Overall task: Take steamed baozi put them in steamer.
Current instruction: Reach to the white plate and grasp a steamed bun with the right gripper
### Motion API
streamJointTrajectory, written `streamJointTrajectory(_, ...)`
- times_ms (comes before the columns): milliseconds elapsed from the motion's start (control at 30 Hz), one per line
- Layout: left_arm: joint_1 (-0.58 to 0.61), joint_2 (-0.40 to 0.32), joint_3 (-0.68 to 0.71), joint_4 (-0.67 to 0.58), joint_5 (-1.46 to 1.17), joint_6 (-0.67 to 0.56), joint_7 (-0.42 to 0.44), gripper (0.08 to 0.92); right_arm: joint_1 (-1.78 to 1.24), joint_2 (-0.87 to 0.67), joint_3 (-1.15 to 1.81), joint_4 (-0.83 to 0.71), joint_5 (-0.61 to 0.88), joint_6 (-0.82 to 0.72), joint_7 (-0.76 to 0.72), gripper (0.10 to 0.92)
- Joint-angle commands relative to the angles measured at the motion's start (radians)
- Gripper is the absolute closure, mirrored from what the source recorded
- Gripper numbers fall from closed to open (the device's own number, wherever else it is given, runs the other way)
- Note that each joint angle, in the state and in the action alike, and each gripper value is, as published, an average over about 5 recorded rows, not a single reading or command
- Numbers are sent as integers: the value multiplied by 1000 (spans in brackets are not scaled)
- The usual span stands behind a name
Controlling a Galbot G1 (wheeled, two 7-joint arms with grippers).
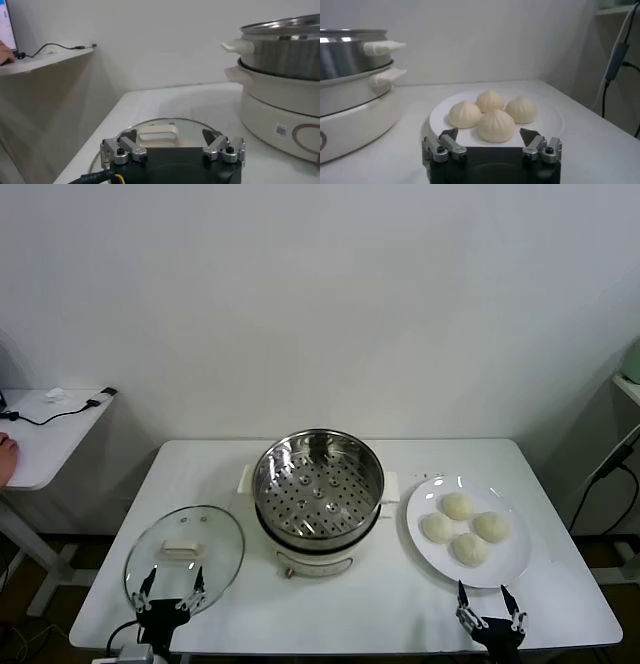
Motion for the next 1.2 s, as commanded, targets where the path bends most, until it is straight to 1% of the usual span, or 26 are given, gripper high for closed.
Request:
streamJointTrajectory(33,1,5,-2,1,0,1,-1,177,32,-15,15,54,-11,-117,-12,203)
streamJointTrajectory(133,2,9,1,-2,0,1,-1,177,124,-57,48,70,-76,-194,-28,203)
streamJointTrajectory(233,1,12,8,-6,0,-1,-2,177,304,-161,65,54,-147,-311,-14,203)
streamJointTrajectory(333,-1,15,14,-10,1,-4,-3,177,509,-317,30,0,-116,-421,-26,203)
streamJointTrajectory(400,-2,16,17,-14,0,-3,-3,177,635,-432,-25,-65,-71,-489,-88,203)
streamJointTrajectory(467,-2,18,18,-19,-1,-2,-4,177,776,-562,-122,-150,-42,-535,-186,203)
streamJointTrajectory(600,-2,18,18,-24,-1,-5,-4,177,1039,-777,-401,-297,-13,-544,-403,203)
streamJointTrajectory(667,0,16,19,-25,0,-7,-4,177,1167,-850,-560,-355,-25,-523,-545,203)
streamJointTrajectory(733,2,14,19,-24,1,-10,-5,177,1321,-889,-747,-424,-59,-434,-707,203)
streamJointTrajectory(867,6,7,19,-24,4,-13,-5,177,1640,-905,-1110,-571,-151,-215,-1058,203)
streamJointTrajectory(933,8,3,17,-25,6,-13,-5,177,1770,-898,-1257,-627,-203,-146,-1188,203)
streamJointTrajectory(1067,10,-2,15,-24,12,-15,-6,177,2010,-865,-1542,-728,-266,-41,-1333,203)
streamJointTrajectory(1200,10,-8,15,-20,21,-22,-7,177,2144,-811,-1700,-785,-266,-19,-1375,203)
